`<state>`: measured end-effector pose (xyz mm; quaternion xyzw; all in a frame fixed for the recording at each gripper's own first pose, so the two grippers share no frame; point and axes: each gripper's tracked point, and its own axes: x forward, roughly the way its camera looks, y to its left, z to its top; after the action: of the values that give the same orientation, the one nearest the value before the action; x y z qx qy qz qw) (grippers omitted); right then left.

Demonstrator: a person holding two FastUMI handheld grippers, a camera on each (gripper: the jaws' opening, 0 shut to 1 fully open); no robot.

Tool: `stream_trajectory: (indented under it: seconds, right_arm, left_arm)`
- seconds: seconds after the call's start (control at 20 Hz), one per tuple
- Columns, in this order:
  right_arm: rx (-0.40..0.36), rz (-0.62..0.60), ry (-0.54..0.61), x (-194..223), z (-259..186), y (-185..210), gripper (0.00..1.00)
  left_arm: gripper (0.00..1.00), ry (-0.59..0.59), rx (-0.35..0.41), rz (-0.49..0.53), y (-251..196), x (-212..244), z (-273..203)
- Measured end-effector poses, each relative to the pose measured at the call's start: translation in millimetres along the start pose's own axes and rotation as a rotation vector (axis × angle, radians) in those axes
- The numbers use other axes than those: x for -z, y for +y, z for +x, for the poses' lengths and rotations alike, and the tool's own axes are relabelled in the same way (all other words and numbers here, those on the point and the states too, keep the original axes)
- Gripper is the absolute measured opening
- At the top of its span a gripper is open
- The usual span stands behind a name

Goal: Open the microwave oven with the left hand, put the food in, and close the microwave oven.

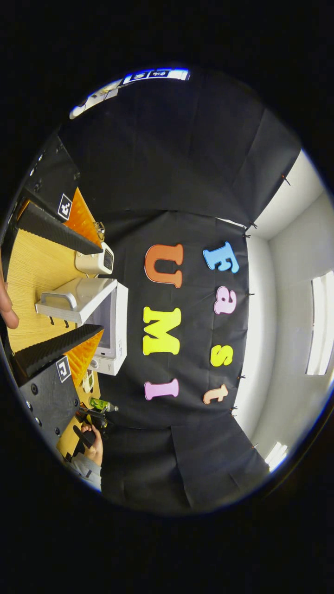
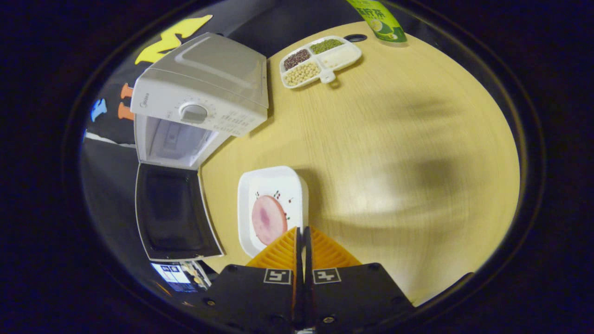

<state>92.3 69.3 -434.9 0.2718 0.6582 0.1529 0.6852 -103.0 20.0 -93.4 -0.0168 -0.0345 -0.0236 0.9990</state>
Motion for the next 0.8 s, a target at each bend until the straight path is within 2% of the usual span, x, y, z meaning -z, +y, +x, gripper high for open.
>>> stream_trajectory:
  seconds: [0.05, 0.1, 0.3, 0.5, 0.55, 0.6, 0.8]
  right_arm:
    - [-0.013, 0.007, -0.011, 4, -4, 7, 0.0]
    - [-0.021, 0.015, -0.022, 8, -6, 14, 0.04]
    - [-0.049, 0.103, -0.088, 11, -7, 38, 0.04]
    - [-0.068, 0.205, -0.136, 7, 14, 59, 0.04]
    - [-0.075, 0.236, -0.146, 6, 21, 65, 0.0]
    - [-0.08, 0.267, -0.153, 6, 27, 70, 0.04]
    - [-0.114, 0.391, -0.258, -4, 47, 98, 0.04]
  left_arm:
    - [0.9, -0.002, 0.003, 0.003, 0, 2, -2]
    - [0.9, -0.002, 0.008, 0.008, 0, 4, -4]
    - [0.9, -0.003, 0.014, 0.021, 1, 2, -6]
    - [0.9, -0.009, 0.01, 0.036, 5, 2, -7]
    - [0.9, -0.008, 0.008, 0.038, 7, 3, -8]
    - [0.9, -0.008, 0.007, 0.04, 9, 3, -8]
    - [0.9, -0.008, 0.005, 0.035, 13, 2, -8]
